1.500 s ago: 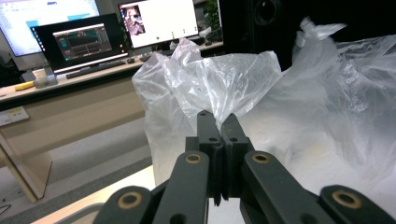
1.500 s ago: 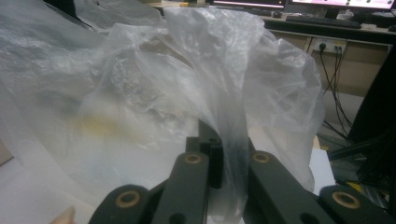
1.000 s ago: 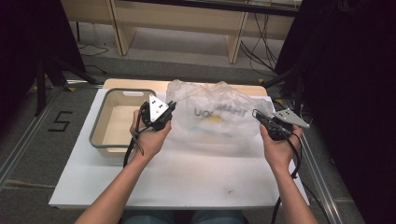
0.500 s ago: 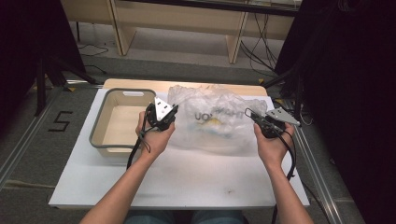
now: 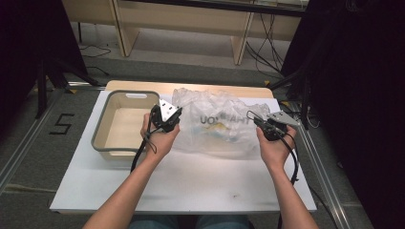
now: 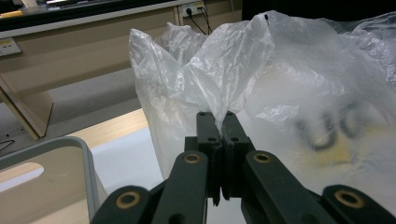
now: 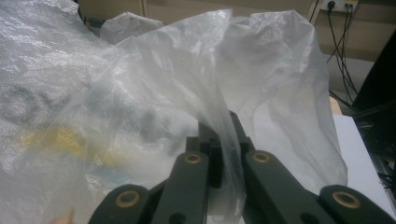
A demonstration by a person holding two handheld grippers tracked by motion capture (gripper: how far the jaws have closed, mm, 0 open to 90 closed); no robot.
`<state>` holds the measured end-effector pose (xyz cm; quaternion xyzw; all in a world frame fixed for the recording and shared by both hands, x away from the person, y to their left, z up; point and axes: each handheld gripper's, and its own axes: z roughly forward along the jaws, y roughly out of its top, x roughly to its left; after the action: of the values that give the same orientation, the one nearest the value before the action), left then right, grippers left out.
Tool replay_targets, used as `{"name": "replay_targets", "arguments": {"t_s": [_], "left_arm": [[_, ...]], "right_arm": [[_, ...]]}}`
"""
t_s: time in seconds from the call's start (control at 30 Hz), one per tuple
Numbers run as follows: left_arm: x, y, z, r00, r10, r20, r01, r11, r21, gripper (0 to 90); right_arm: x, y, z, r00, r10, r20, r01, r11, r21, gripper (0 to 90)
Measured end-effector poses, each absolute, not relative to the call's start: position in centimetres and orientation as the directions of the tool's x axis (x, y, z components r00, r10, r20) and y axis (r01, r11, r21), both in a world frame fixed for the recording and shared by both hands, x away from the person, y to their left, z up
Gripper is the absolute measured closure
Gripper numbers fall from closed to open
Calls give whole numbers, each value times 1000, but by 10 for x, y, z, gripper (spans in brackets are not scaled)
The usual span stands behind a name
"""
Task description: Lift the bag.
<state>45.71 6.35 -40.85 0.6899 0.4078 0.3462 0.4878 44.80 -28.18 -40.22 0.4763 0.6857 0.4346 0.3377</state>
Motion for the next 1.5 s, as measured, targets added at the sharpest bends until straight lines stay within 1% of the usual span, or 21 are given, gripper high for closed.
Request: {"name": "replay_targets", "arguments": {"t_s": [0.1, 0.17, 0.2, 0.27, 0.4, 0.47, 0.7, 0.8, 0.9, 1.03, 1.2, 1.33, 1.5], "left_arm": [[458, 64, -409, 433, 899, 74, 226, -188, 956, 861], [459, 64, -409, 437, 897, 67, 225, -181, 957, 791], [459, 64, -409, 436, 898, 61, 225, -174, 959, 737], [458, 64, -409, 433, 900, 44, 234, -160, 959, 657], [456, 64, -408, 411, 911, 26, 241, -136, 961, 526], [455, 65, -406, 398, 917, 26, 242, -132, 961, 485], [453, 67, -404, 386, 922, 33, 240, -135, 961, 452], [453, 67, -404, 385, 922, 35, 241, -137, 961, 451], [454, 67, -405, 382, 923, 34, 242, -136, 961, 448], [453, 65, -405, 373, 926, 56, 237, -154, 959, 426], [454, 66, -405, 365, 929, 65, 237, -160, 958, 404], [452, 66, -404, 375, 926, 52, 237, -150, 960, 377], [447, 65, -402, 395, 918, 44, 238, -149, 960, 340]], "right_arm": [[450, -282, -403, -318, 947, -44, 366, 166, 916, 900], [452, -283, -403, -314, 949, -41, 372, 162, 914, 900], [453, -284, -404, -314, 949, -37, 378, 160, 912, 899], [454, -285, -404, -310, 950, -36, 381, 158, 911, 898], [454, -287, -404, -304, 952, -33, 383, 154, 911, 893], [454, -287, -403, -305, 952, -35, 381, 156, 911, 889], [454, -288, -402, -300, 953, -33, 377, 151, 914, 834], [454, -289, -399, -294, 955, -40, 356, 148, 923, 771], [453, -292, -395, -265, 963, -54, 327, 142, 934, 698], [453, -294, -391, -233, 969, -78, 284, 145, 948, 572], [451, -297, -389, -216, 972, -87, 239, 139, 961, 414], [449, -299, -387, -222, 971, -89, 218, 139, 966, 358], [446, -299, -387, -240, 966, -98, 207, 150, 967, 320]]}}
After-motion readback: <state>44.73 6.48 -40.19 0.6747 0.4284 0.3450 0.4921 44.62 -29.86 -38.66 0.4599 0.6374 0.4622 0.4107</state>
